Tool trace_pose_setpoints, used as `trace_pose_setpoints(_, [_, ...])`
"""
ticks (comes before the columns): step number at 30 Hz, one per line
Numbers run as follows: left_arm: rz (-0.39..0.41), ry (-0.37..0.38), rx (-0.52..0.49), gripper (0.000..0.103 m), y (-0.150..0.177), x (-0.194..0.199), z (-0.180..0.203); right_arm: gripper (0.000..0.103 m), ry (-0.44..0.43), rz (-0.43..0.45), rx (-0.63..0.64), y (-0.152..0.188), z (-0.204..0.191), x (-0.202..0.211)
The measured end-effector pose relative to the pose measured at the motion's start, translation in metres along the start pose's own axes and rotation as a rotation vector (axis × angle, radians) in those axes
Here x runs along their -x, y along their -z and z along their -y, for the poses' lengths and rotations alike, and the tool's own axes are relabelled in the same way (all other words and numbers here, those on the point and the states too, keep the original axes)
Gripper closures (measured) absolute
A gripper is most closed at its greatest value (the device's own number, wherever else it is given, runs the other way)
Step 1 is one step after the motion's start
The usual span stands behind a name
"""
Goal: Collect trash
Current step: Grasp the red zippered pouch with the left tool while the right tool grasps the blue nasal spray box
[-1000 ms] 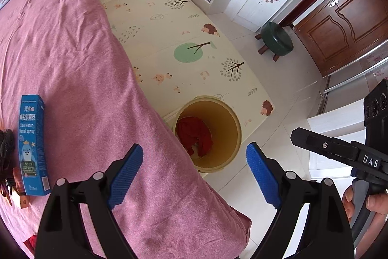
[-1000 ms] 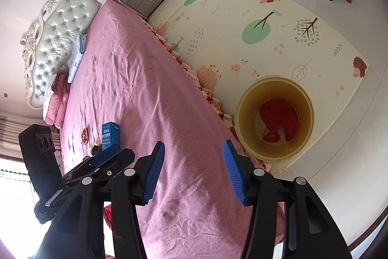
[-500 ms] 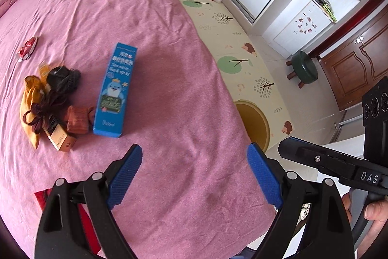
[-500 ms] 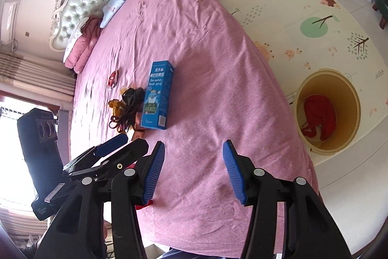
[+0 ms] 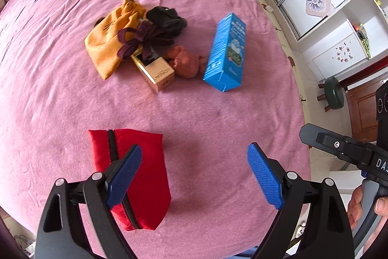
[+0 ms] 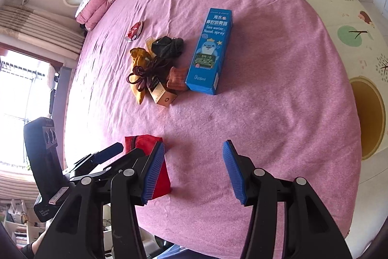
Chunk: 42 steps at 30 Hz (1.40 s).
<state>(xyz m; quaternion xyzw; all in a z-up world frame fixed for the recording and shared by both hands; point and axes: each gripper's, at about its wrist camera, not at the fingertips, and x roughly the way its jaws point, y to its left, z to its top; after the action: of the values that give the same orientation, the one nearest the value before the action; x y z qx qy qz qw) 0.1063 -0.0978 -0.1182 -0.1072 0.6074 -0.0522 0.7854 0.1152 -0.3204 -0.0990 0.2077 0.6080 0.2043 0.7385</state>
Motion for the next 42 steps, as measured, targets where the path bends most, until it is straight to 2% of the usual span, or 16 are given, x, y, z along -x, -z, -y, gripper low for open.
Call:
trace_pose_setpoints(8, [-0.025,-0.009,0.111,0.014,0.018,-0.013,-0.061,0.052,0.009,-0.065,0.055,0.006,-0.035,-0.049])
trace_pose_setpoints(20, [-0.083,0.038,0.228,0.013,0.038,-0.059,-0.104,0.052,0.021,-0.103,0.072,0.007,-0.047,-0.086])
trace_pose_setpoints(21, [-0.088,0.045,0.237,0.017,0.039,-0.062,-0.105,0.051,0.023,-0.103,0.068,0.007,-0.047,-0.088])
trace_pose_setpoints(24, [-0.121,0.03,0.225,0.038,0.043,-0.07,-0.103,0.051,0.032,-0.111,0.058,0.008,-0.045,-0.095])
trace_pose_setpoints(30, [-0.133,0.097,0.243,0.084,0.037,-0.07,-0.096,0.051,0.036,-0.111,0.044,0.006,-0.042,-0.098])
trace_pose_setpoints(31, [-0.127,0.101,0.234,0.088,0.035,-0.068,-0.092,0.051,0.036,-0.109,0.04,0.005,-0.042,-0.097])
trace_pose_setpoints(34, [-0.102,0.123,0.21,0.092,0.025,-0.06,-0.083,0.051,0.04,-0.096,0.036,-0.002,-0.041,-0.094])
trace_pose_setpoints(39, [-0.036,0.158,0.183,0.092,0.0,-0.042,-0.073,0.05,0.062,-0.068,0.019,-0.02,-0.033,-0.088])
trace_pose_setpoints(42, [-0.007,0.156,0.175,0.093,-0.017,-0.038,-0.073,0.049,0.121,-0.051,-0.03,-0.037,-0.021,-0.089])
